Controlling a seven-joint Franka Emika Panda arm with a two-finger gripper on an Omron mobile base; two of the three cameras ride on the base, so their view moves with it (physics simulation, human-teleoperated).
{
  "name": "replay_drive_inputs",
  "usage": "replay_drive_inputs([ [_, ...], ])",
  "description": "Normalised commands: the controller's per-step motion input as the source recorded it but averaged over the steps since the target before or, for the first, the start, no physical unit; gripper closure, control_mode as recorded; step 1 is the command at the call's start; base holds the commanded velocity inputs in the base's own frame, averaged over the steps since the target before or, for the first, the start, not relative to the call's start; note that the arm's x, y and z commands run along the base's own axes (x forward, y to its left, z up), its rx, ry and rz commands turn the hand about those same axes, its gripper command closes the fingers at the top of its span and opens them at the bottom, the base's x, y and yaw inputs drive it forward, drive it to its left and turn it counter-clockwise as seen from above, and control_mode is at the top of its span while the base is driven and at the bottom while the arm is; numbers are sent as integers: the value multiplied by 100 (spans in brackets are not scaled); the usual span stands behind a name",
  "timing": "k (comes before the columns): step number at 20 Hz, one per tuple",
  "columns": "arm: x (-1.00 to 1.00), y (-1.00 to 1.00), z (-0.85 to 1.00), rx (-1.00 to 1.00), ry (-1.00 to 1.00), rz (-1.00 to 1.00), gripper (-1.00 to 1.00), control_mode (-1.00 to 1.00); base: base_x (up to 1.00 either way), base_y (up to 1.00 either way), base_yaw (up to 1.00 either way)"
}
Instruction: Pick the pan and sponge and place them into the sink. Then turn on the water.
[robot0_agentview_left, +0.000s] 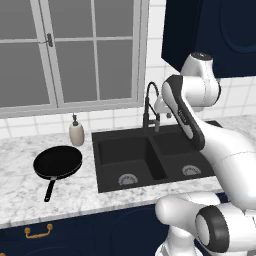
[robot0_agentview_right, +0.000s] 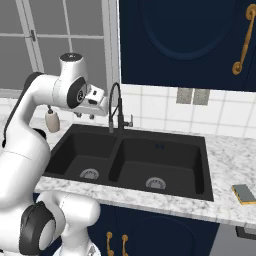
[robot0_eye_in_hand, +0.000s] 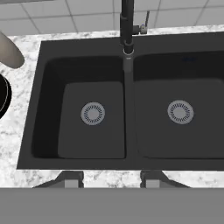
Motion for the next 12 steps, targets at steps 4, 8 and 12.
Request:
replay_drive_inputs([
  [4, -6, 0, 0, 0, 0, 0, -100, -100, 0, 0, 0],
  [8, -50, 0, -17, 2, 0, 0, -100, -100, 0, 0, 0],
  [12, -48, 52, -29, 0, -8, 2, -100, -100, 0, 0, 0],
])
